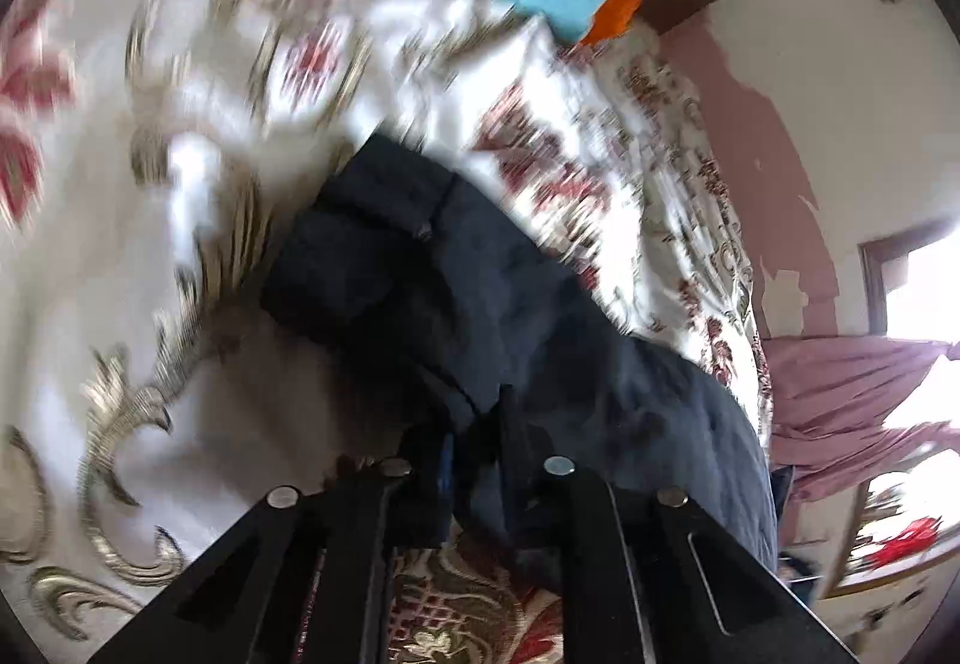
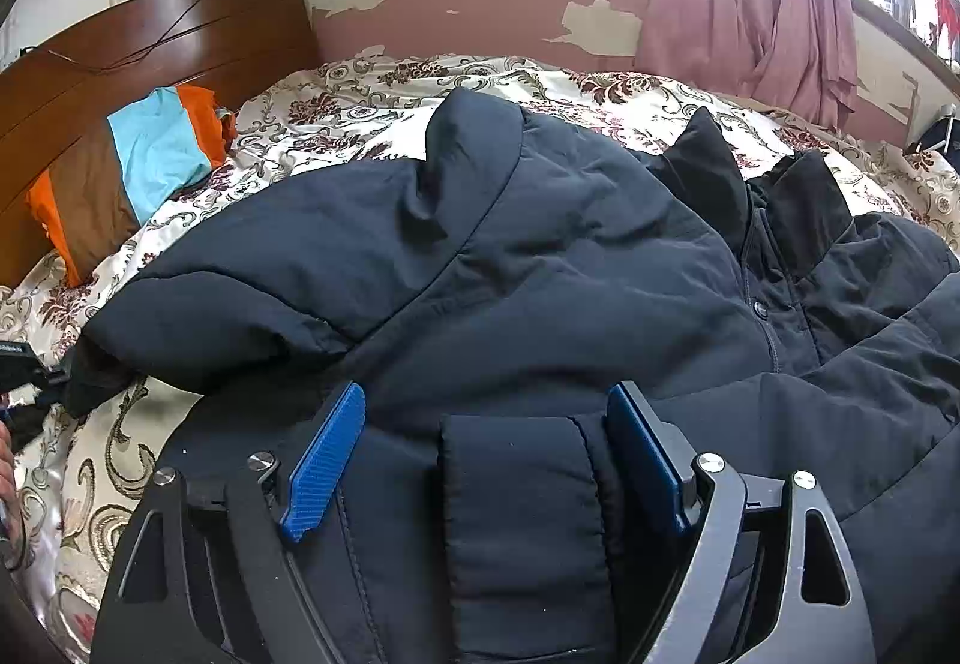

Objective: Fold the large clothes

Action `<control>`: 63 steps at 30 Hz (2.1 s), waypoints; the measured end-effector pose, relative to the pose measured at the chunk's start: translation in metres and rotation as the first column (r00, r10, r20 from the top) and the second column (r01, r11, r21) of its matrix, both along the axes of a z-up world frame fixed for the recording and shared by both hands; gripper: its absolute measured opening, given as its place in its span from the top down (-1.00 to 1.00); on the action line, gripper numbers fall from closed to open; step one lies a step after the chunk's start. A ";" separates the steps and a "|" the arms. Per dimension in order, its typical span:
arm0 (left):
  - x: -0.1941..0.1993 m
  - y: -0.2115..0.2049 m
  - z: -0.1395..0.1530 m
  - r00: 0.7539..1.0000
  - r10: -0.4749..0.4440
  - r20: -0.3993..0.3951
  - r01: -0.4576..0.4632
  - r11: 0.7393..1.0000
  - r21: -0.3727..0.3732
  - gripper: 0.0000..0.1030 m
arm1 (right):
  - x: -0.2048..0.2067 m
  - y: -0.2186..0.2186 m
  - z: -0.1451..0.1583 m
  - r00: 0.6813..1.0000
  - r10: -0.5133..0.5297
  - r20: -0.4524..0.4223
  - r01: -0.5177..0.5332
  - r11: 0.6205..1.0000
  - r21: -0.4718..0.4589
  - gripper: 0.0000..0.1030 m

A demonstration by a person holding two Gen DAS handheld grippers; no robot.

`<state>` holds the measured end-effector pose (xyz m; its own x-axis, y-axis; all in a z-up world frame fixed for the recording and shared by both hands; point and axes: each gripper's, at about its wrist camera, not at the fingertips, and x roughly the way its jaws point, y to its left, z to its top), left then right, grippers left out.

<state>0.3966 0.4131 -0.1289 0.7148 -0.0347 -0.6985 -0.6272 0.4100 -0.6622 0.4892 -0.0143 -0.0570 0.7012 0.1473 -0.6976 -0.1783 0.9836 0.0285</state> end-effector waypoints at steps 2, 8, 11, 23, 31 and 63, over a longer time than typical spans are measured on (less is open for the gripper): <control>0.000 -0.009 0.036 0.999 -0.014 0.036 0.009 0.989 0.148 0.83 | -0.001 -0.004 0.007 1.000 0.012 -0.002 -0.012 1.000 0.015 -0.53; -0.007 -0.050 0.155 0.976 -0.111 0.186 0.019 0.899 0.437 0.85 | -0.024 -0.031 0.042 0.998 0.031 0.047 -0.035 0.996 0.087 -0.53; -0.009 -0.089 0.216 0.945 -0.209 0.253 0.040 0.839 0.543 0.85 | -0.040 -0.054 0.063 0.995 0.028 0.092 -0.036 0.995 0.089 -0.53; 0.000 -0.316 0.325 0.720 -0.650 0.243 0.295 0.603 0.741 0.85 | -0.101 -0.192 0.094 0.990 -0.061 0.125 0.049 0.994 0.098 -0.53; 0.007 -0.439 0.285 0.569 -0.814 0.118 0.510 0.461 0.726 0.85 | -0.138 -0.302 0.079 0.973 -0.215 0.083 0.197 0.963 0.186 -0.53; -0.035 -0.468 0.120 0.508 -0.858 -0.078 0.757 0.401 0.516 -0.69 | -0.117 -0.343 -0.025 0.975 -0.119 -0.187 0.206 0.798 0.567 -0.42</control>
<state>0.3620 -0.0545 -0.0092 0.6240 -0.4027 -0.6696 0.2646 0.9152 -0.3039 0.3724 -0.3574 -0.0822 0.6569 0.4466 -0.6075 0.0308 0.7891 0.6134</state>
